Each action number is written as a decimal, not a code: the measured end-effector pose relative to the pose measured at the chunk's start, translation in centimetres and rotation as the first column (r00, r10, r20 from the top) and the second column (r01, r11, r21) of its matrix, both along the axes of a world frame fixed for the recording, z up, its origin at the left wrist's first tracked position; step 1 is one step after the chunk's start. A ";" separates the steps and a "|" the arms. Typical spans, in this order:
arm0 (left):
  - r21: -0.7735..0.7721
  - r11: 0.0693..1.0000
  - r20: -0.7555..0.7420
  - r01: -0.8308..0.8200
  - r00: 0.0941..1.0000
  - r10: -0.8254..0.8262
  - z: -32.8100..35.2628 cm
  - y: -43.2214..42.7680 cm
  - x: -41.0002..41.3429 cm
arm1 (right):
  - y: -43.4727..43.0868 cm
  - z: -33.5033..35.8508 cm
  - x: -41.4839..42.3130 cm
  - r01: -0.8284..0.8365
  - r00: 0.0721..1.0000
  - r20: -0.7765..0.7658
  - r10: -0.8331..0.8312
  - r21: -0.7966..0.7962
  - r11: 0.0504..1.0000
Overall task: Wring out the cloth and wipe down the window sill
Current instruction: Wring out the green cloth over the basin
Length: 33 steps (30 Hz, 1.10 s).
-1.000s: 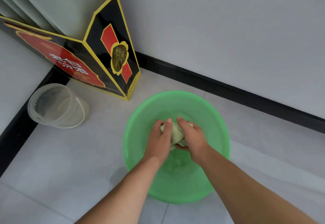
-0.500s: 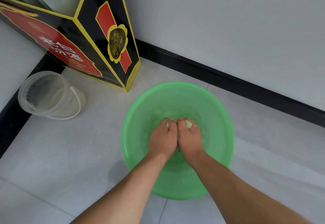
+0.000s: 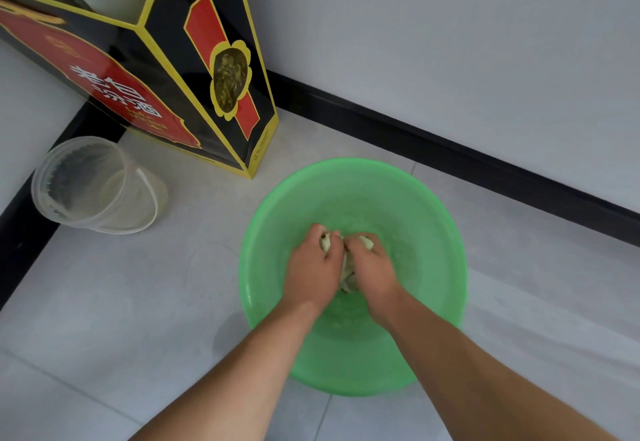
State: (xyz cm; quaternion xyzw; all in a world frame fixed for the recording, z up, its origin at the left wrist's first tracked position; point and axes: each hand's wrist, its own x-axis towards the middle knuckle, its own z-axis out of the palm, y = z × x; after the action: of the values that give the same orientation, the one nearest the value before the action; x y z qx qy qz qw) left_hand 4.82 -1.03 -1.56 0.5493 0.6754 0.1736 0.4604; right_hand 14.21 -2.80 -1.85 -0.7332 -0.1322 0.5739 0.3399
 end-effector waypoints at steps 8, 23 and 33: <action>-0.007 1.000 0.264 0.019 0.964 -0.017 1.1 1.8 -0.6 | 1.5 3.1 3.8 -0.038 0.815 -0.579 -0.014 -0.078 0.996; 0.034 0.999 -0.047 0.002 0.999 -0.001 2.1 0.9 1.2 | 2.0 1.5 -0.3 -0.053 0.977 0.211 0.032 0.093 0.994; 0.009 0.995 -0.140 0.103 0.985 -0.101 1.5 0.4 1.2 | 1.1 0.1 -0.2 -0.073 0.972 0.227 0.057 0.060 0.996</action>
State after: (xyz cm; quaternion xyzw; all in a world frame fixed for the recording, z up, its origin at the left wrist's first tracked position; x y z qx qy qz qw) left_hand 6.04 -0.65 -0.05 0.5975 0.6755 0.1163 0.4161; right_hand 14.03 -1.69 -1.79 -0.7767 -0.2131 0.4933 0.3286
